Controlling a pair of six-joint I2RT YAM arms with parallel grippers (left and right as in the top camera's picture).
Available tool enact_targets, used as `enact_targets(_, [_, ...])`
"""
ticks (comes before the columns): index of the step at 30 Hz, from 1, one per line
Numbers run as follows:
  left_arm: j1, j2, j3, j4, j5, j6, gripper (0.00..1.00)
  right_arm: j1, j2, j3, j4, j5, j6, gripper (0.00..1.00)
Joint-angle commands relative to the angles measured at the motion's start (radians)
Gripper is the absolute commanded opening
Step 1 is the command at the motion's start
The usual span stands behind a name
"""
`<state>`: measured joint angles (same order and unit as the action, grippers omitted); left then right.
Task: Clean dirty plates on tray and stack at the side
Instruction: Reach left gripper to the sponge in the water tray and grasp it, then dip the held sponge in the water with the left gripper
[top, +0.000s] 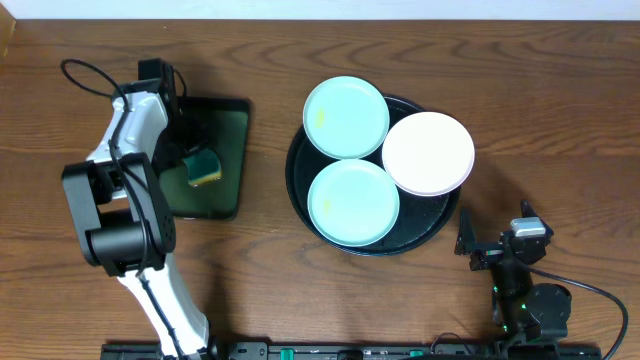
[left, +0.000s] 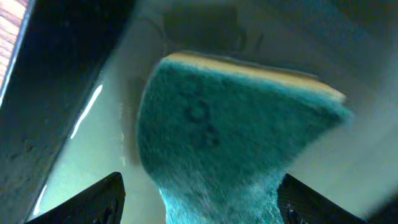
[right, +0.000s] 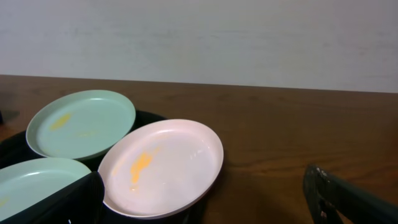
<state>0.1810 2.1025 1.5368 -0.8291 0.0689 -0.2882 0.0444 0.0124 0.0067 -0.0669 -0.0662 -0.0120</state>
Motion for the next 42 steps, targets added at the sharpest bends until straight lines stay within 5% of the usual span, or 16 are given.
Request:
enact_targets(1, [0.019,-0.007,0.018,0.003,-0.018,-0.001,0.77,-0.002,-0.005,-0.001,-0.005,0.006,-0.012,0.99])
enact_targets(4, [0.02,-0.006,0.016,0.011,-0.017,0.002,0.69,-0.002,-0.005,-0.001,-0.005,0.006,-0.012,0.99])
enact_targets(26, [0.019,-0.004,-0.082,0.077,0.028,0.024,0.7,-0.002,-0.005,-0.001,-0.005,0.006,-0.012,0.99])
enact_targets(28, [0.019,-0.004,-0.088,0.076,0.028,0.024,0.61,-0.002,-0.005,-0.001,-0.005,0.006,-0.012,0.99])
enact_targets(34, [0.019,-0.011,-0.076,0.063,0.028,0.024,0.08,-0.002,-0.005,-0.001,-0.005,0.006,-0.012,0.99])
enact_targets(42, [0.019,-0.145,-0.059,0.038,0.079,0.02,0.07,-0.002,-0.005,-0.001,-0.004,0.006,-0.012,0.99])
